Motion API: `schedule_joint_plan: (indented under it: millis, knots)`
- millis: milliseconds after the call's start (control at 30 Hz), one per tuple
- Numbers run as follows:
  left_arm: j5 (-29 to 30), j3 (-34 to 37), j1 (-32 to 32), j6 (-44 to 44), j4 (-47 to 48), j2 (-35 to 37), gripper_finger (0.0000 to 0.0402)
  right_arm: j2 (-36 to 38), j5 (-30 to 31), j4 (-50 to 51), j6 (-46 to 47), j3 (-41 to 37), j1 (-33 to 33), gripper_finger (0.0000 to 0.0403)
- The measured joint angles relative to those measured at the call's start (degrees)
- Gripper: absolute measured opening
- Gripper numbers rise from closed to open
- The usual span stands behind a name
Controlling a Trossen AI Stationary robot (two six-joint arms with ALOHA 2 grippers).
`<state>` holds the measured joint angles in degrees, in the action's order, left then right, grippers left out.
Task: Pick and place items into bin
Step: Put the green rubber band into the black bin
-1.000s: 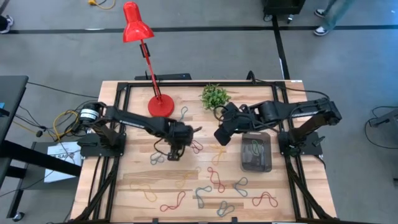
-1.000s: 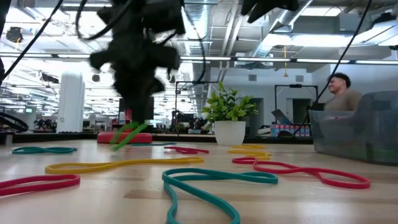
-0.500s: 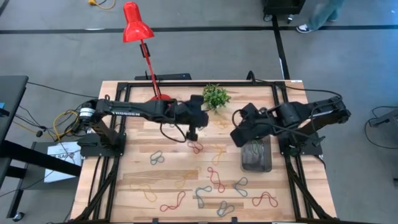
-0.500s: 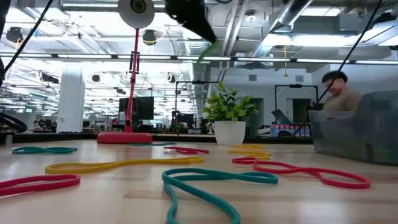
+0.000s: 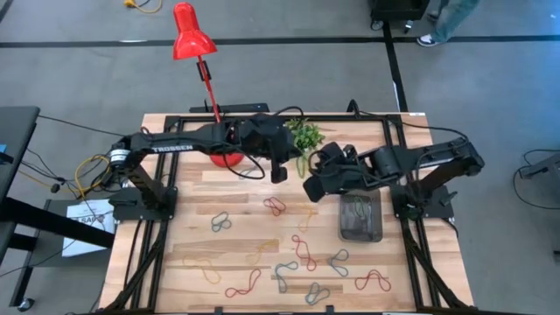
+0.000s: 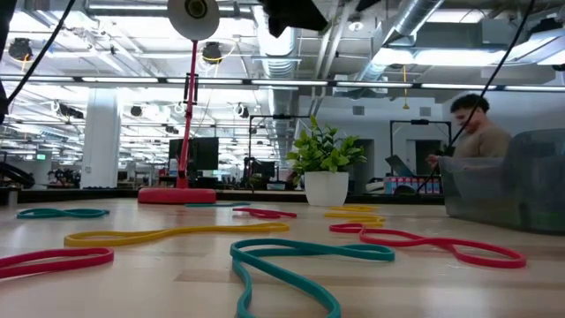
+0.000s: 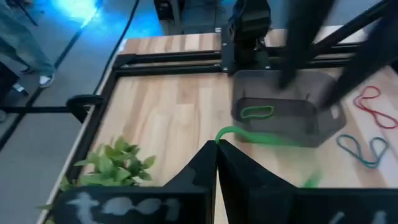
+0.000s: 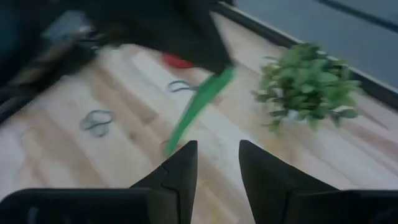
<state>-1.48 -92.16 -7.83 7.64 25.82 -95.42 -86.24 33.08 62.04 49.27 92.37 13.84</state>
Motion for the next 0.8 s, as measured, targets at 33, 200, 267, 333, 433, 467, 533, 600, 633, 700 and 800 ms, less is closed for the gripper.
schedule_joint_plan:
  millis: [33, 200, 267, 333, 433, 467, 533, 600, 633, 700, 800]
  knots:
    - [0.6, -0.3, 0.6, 0.1, 0.0, 0.0, 0.0000, -0.2, 0.2, -0.8, 0.0, 0.0, -0.5, 0.0111]
    - [6.5, -0.5, 2.8, 2.1, 1.2, 0.0, 0.0000, -1.3, -2.6, -6.5, -4.0, 0.1, -2.7, 0.0111]
    - [8.3, -0.5, 3.1, 2.3, 1.7, 0.0, 0.0000, -1.7, -3.6, -8.4, -4.6, 0.3, -3.4, 0.0111]
    - [9.7, -0.5, 3.2, 2.3, 2.6, 0.0, 0.0000, -2.0, -3.9, -8.1, -4.6, 0.1, -3.5, 0.0111]
    - [9.9, -0.5, 3.3, 2.3, 2.9, 0.0, 0.0000, -1.9, -3.9, -8.1, -4.7, 0.1, -3.8, 0.0111]
    - [9.9, -0.5, 3.3, 2.3, 3.0, 0.0, 0.0000, -1.9, -3.9, -8.1, -4.7, 0.2, -3.9, 0.0111]
    - [9.7, -0.5, 3.5, 2.3, 3.2, 0.0, 0.0000, -2.0, -3.9, -8.1, -4.7, 0.1, -4.0, 0.0111]
    - [9.5, -0.5, 3.8, 2.3, 3.0, 0.0, 0.0000, -1.9, -3.9, -8.1, -4.8, 0.1, -4.2, 0.0111]
    - [9.5, -0.5, 4.0, 2.4, 3.0, 0.0, 0.0000, -1.9, -4.0, -8.0, -4.8, 0.1, -4.4, 0.0111]
    - [10.6, -0.5, 4.3, 3.0, 3.0, 0.0, 0.0000, -1.9, -4.7, -7.8, -5.5, 0.1, -4.7, 0.0111]
    - [11.4, -0.5, 4.7, 3.2, 3.0, 0.0, 0.0000, -1.9, -4.7, -7.9, -6.3, 0.1, -4.7, 0.0111]
